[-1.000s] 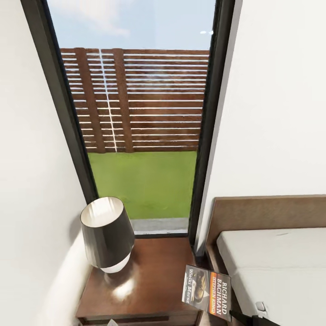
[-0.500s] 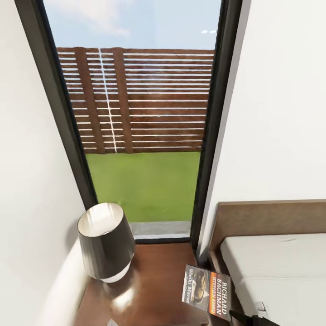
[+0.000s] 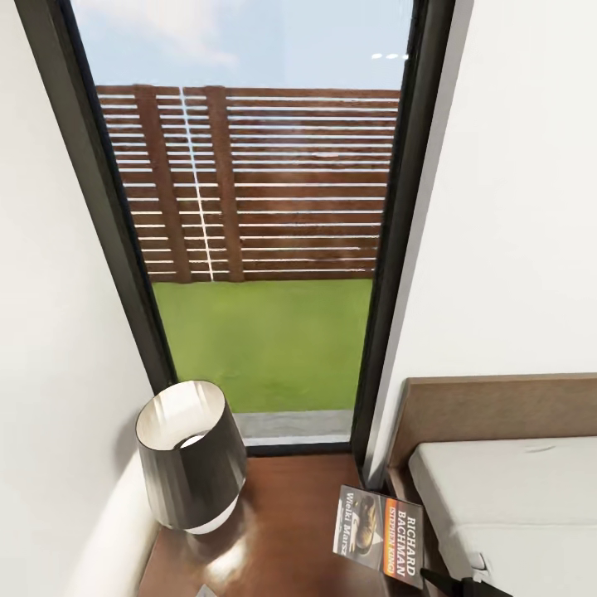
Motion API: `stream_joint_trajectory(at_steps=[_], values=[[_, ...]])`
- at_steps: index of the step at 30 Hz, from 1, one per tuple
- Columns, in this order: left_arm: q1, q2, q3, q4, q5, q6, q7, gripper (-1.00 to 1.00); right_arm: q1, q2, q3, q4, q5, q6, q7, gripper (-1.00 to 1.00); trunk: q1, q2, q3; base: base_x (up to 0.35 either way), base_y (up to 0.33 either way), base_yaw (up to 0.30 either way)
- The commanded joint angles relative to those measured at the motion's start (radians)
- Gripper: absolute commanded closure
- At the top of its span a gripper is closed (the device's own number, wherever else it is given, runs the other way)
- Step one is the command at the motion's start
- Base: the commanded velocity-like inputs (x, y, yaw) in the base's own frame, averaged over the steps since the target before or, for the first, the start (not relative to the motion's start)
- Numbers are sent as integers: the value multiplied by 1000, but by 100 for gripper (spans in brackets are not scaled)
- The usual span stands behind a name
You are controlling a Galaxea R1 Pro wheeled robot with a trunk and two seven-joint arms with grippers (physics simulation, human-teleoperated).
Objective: In the bedroom, move the book from the bed onto either nightstand, and place the two sandals side by side next to the bed.
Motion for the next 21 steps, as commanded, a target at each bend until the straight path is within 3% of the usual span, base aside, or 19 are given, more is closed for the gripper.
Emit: stream_joint_trajectory(at_steps=[1,7,11,13,14,19,21], values=[[-1,0,-2,0,-7,-9,0,-100,-1,0,2,0,-4,6,2,100,0,-1,-1,0,0,0],[-1,0,-2,0,-8,-10,-5,-100,-1,6,-1,-3,-6,48,4,100,0,-1,-1,0,0,0],[-1,-1,-2,-1,-8,-10,-8,-100,-3,20,0,-15,-7,251,2,100,0,-1,-1,0,0,0],[-1,-1,-2,-1,-7,-11,-10,-100,-5,66,0,-31,-9,384,1,100,0,-1,-1,0,0,0],[-1,-1,-1,-1,-6,-11,-11,-100,-7,108,0,-59,-9,448,0,100,0,-1,-1,0,0,0],[-1,-8,0,-2,-5,-11,-15,-100,-10,214,0,-156,-11,518,-1,100,0,-1,-1,0,0,0],[-1,-14,1,-2,-5,-11,-28,-100,-11,238,0,-177,-11,530,-5,100,0,-1,-1,0,0,0]])
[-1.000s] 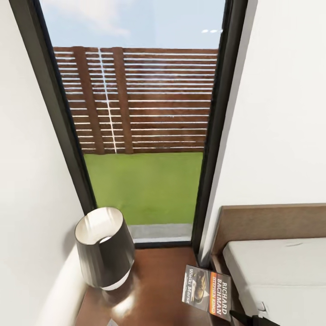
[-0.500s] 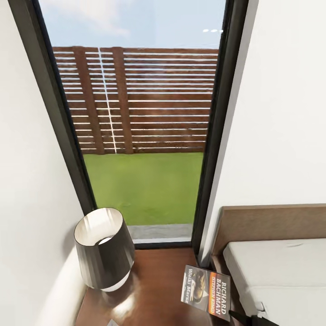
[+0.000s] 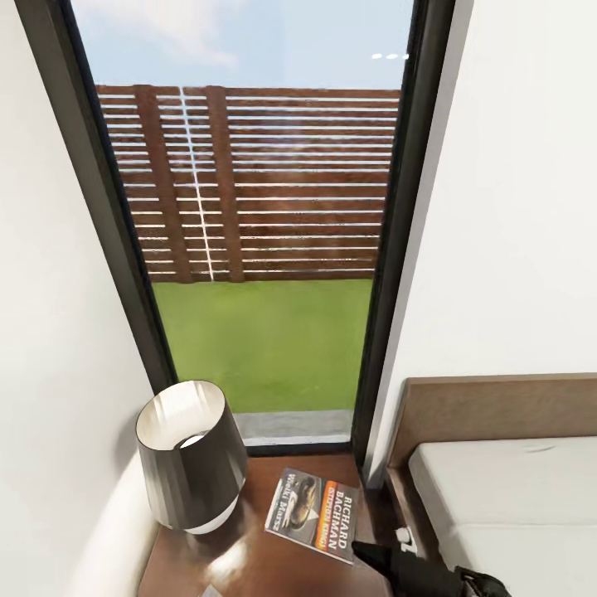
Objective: In the bedroom, move the book from the bed onto either nightstand, and place the two sandals side by side next to the bed.
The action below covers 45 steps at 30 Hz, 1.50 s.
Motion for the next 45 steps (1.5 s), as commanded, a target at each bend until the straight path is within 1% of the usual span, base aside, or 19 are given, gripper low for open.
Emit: stream_joint_trajectory(at_steps=[1,2,3,5,7,9,10,12,14,15,17,18,19,24,26,28,32,41,45], values=[[-1,-2,0,0,-6,-9,-21,-100,-1,12,-1,-9,-4,17,-9,100,0,-1,-1,0,0,0],[-1,-3,2,-1,-5,-9,-52,-100,-2,20,-2,-15,-5,26,-23,100,0,-1,-1,0,0,0],[-1,-2,5,-1,-2,-7,-153,-100,-3,31,-2,-32,-25,49,-74,100,0,-1,-1,0,0,0],[-1,0,6,-3,3,-7,-216,-100,-4,34,-3,-40,-68,57,-118,100,0,-1,-1,0,0,0],[0,0,7,-4,12,-6,-244,-100,-4,35,-3,-44,-113,59,-148,100,0,-1,-1,0,0,0],[0,-2,7,-19,32,-4,-263,-100,-4,35,-3,-47,-173,61,-183,100,0,-1,-1,0,0,0],[0,-2,7,-27,38,-4,-266,-100,-4,35,-3,-47,-186,61,-192,100,0,-1,-1,0,0,0],[1,-3,7,-81,75,2,-287,-100,-5,36,-3,-55,-226,62,-239,100,0,-1,-1,0,0,0],[1,-1,7,-125,113,30,-337,-100,-5,36,-3,-71,-238,62,-278,100,0,-1,-1,0,0,0],[0,0,7,-136,123,42,-353,-100,-5,36,-3,-75,-240,62,-285,100,0,-1,-1,0,0,0],[0,3,8,-187,158,91,-419,-100,-5,36,-3,-85,-244,62,-308,100,0,-1,-1,0,0,0],[0,4,8,-218,173,115,-446,-100,-5,36,-3,-87,-246,62,-314,100,0,-1,-1,0,0,0],[0,13,8,-288,196,169,-477,-100,-6,41,-3,-90,-258,62,-324,100,0,-1,-1,0,0,0],[-1,35,8,-426,234,304,-507,-100,-6,67,-3,-90,-303,62,-355,100,0,-1,-1,0,0,0],[-1,45,9,-490,272,362,-526,-100,-6,77,-3,-90,-314,61,-368,100,0,-1,-1,0,0,0],[-1,47,9,-508,287,376,-530,-100,-6,87,-3,-89,-317,61,-371,100,0,-1,-1,0,0,0],[-1,45,4,-510,295,383,-532,-100,-6,92,-2,-88,-318,60,-373,100,0,-1,-1,0,0,0],[-1,32,1,-475,297,385,-528,-100,-6,94,-1,-88,-318,58,-375,100,0,-1,-1,0,0,0],[-1,32,1,-471,299,385,-528,-100,-5,93,-1,-88,-318,57,-375,100,16,-29,-14,0,0,0]])
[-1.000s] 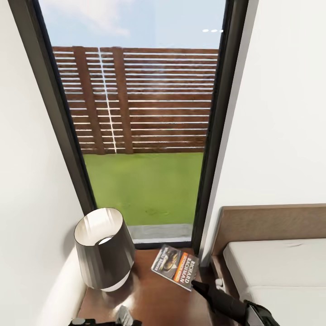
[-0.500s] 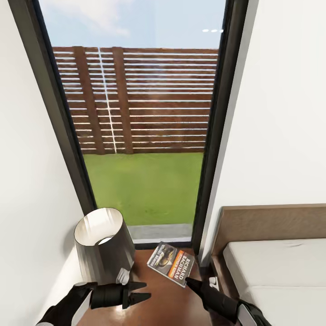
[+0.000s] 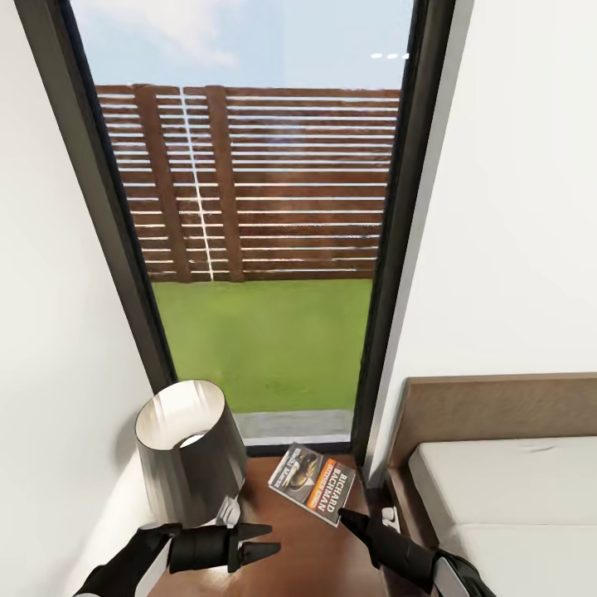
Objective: In the bedroom, move the book from the bed onto either nightstand, and place the two sandals side by side next to the bed.
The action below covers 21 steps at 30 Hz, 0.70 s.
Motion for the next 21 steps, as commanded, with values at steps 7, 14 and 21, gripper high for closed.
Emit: stream_joint_trajectory(at_steps=[7,14,21], values=[[-1,1,-7,0,10,11,0,-100,-1,1,-2,1,-4,4,0,100,27,-50,-23,0,0,0],[-1,-3,-7,1,10,11,0,-100,-1,1,-2,1,-4,2,-1,100,54,-99,-45,0,0,0],[-1,-5,-7,1,10,11,0,-100,-1,0,-2,1,-4,2,0,100,81,-148,-67,0,0,0]])
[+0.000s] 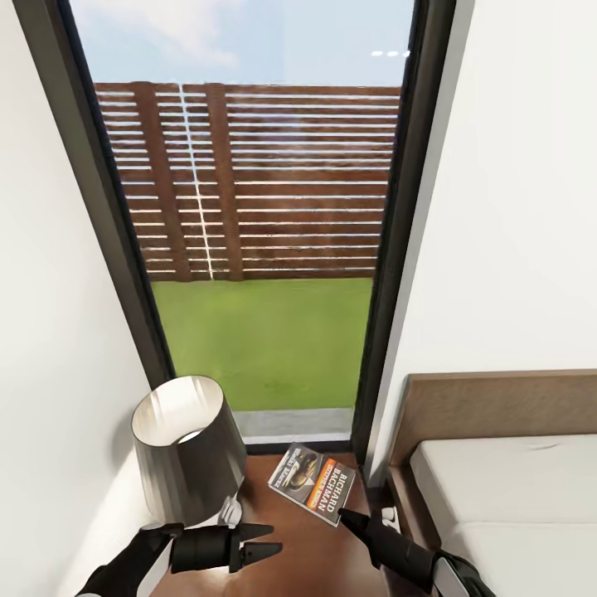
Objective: In the bedroom, move the book from the bed onto either nightstand, and place the two sandals side by side next to the bed.
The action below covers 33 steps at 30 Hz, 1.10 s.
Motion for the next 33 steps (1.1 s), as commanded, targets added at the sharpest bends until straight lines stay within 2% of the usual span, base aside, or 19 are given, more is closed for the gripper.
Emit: stream_joint_trajectory(at_steps=[1,33], values=[[-1,1,-7,0,10,11,-1,-100,-1,0,-2,0,-4,7,0,100,4,-8,-4,0,0,0],[-1,2,-7,0,8,10,-1,-100,-1,1,-1,0,-4,5,-1,100,127,-232,-105,0,0,0]])
